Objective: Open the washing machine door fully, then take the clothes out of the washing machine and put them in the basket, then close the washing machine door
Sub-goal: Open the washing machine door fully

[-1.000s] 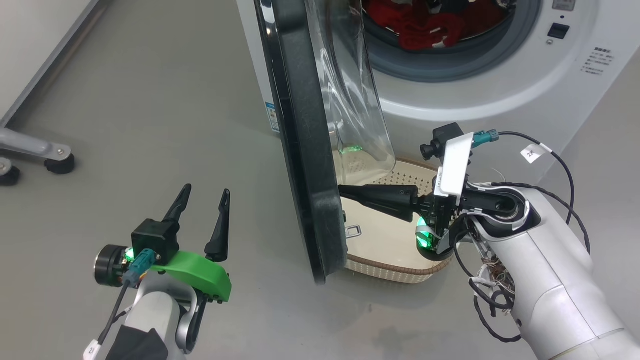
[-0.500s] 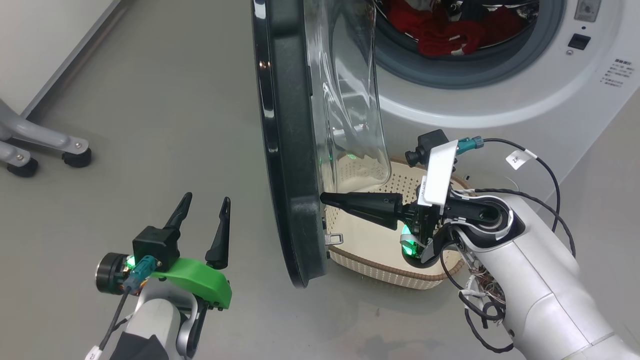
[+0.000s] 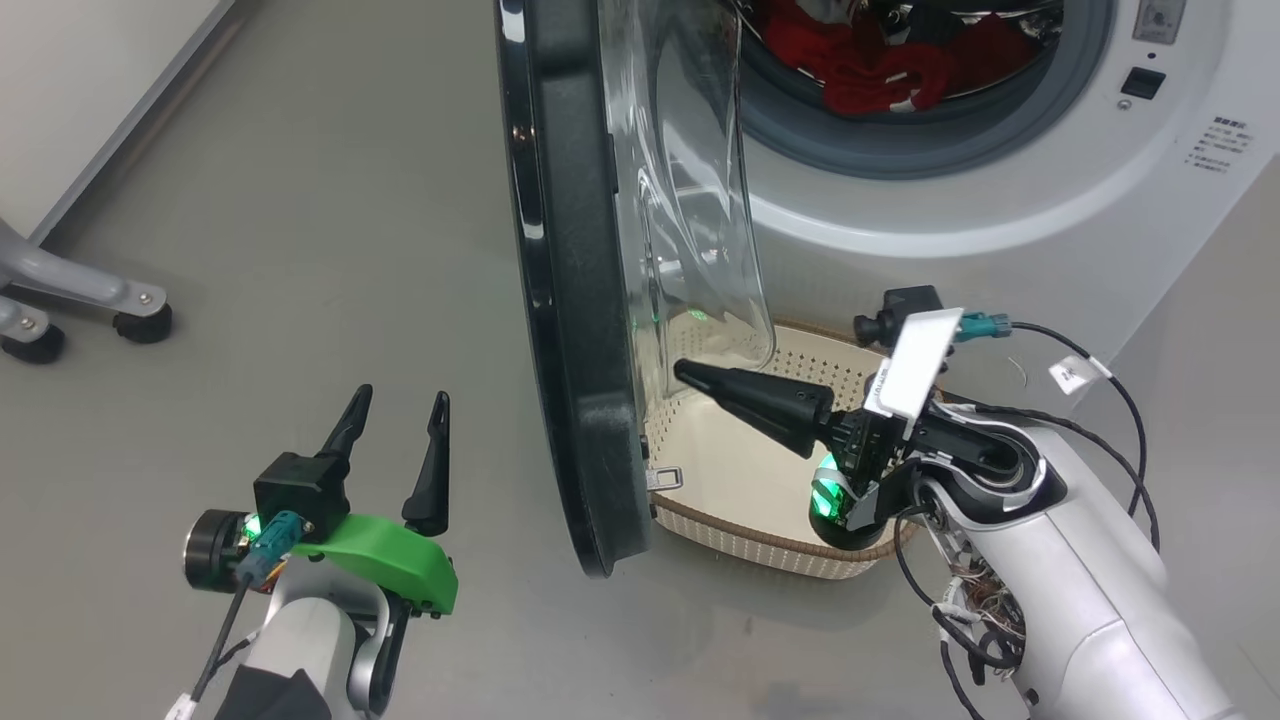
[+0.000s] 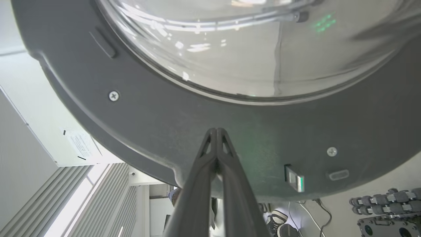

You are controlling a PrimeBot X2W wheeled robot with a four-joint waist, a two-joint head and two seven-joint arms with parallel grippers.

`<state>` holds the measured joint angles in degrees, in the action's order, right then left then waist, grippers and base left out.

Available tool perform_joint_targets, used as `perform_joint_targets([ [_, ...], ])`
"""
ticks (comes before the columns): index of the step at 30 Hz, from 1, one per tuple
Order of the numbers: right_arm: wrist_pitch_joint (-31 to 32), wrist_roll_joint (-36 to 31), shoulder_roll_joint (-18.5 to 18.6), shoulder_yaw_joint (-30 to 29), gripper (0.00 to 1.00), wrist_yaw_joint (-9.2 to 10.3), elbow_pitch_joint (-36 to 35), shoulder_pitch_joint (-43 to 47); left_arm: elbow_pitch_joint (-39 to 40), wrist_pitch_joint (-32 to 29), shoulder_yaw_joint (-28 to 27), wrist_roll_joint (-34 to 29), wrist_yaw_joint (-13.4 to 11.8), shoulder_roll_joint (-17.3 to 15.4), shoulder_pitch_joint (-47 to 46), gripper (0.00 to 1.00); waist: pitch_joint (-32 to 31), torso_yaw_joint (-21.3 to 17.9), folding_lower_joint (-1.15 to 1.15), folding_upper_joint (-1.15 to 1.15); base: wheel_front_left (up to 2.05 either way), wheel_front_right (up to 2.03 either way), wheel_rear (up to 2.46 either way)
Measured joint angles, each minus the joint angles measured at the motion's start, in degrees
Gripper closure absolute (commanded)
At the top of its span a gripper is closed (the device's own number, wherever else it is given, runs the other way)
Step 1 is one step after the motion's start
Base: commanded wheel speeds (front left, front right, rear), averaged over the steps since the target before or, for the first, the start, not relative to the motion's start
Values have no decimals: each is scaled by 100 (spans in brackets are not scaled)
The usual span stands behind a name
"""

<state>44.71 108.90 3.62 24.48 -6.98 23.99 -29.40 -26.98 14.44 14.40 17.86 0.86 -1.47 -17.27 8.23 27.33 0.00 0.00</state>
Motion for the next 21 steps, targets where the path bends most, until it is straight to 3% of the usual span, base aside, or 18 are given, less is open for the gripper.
perform_joint_targets([
  [5,-427,-67,-1,-405,100,0,-159,200,0,0,-16,25,-1,1,1,0,-4,-47,0,0,0,0,0],
  [7,-632,-142,-1,-583,29,0,-265,302,0,0,-53,31,-3,1,2,0,-6,-72,0,0,0,0,0],
  [8,-748,-245,-2,-668,0,0,-319,350,0,0,-73,32,-4,1,2,0,-8,-84,0,0,0,0,0],
  [16,-1850,-1085,30,-1271,0,0,-883,774,-2,1,-164,78,-59,1,58,0,-16,-187,0,0,0,0,0],
  [21,-2937,-2351,354,-1464,0,0,-1212,900,-4,0,-191,79,-63,2,91,0,-17,-237,0,0,0,0,0],
])
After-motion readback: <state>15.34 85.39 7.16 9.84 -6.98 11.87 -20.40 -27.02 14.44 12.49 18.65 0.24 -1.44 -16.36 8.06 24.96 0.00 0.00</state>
